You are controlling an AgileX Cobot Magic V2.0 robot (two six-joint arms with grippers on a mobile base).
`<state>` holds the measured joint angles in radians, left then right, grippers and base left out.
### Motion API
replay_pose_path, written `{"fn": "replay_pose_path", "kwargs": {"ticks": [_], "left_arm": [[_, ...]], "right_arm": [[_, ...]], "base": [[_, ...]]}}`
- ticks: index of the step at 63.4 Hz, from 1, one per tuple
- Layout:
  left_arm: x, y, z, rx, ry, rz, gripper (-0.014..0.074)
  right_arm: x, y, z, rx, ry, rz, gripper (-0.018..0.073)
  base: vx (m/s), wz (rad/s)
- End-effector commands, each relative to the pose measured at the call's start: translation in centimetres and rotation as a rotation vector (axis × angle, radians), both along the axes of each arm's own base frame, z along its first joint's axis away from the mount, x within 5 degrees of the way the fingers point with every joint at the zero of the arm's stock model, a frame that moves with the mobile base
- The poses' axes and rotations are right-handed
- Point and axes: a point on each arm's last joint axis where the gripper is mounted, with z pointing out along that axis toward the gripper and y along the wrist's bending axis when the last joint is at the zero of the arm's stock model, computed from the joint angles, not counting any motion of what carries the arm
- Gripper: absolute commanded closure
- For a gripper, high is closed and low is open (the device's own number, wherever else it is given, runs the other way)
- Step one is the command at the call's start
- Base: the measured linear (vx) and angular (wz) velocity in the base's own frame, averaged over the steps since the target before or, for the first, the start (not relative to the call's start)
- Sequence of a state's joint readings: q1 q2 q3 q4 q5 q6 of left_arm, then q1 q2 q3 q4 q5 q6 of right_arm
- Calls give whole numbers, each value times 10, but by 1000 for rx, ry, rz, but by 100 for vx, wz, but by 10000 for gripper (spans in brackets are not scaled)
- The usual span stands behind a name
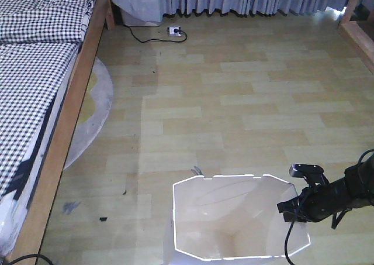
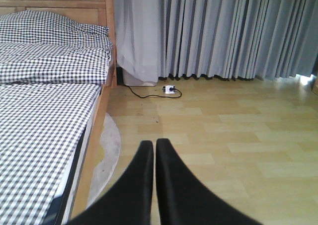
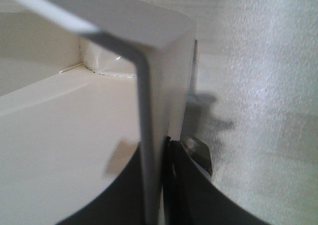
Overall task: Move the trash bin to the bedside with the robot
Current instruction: 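Carry the bin in the right gripper toward the bed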
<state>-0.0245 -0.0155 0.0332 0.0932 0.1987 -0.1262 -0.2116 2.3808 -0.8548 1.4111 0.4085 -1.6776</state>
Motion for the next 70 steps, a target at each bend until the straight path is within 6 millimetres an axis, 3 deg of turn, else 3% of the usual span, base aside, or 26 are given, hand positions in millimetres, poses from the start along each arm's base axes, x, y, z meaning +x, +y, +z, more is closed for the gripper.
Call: {"fn": "replay_pose_path", "kwargs": {"ticks": [1, 70], "left_arm": [[1, -1, -1, -4, -67, -8, 602], [1, -1, -1, -4, -67, -8, 602]], "right_arm": [[12, 12, 28, 182, -79, -7, 566], [12, 12, 28, 183, -79, -7, 566]], "base": [[38, -5], [36, 0]]}}
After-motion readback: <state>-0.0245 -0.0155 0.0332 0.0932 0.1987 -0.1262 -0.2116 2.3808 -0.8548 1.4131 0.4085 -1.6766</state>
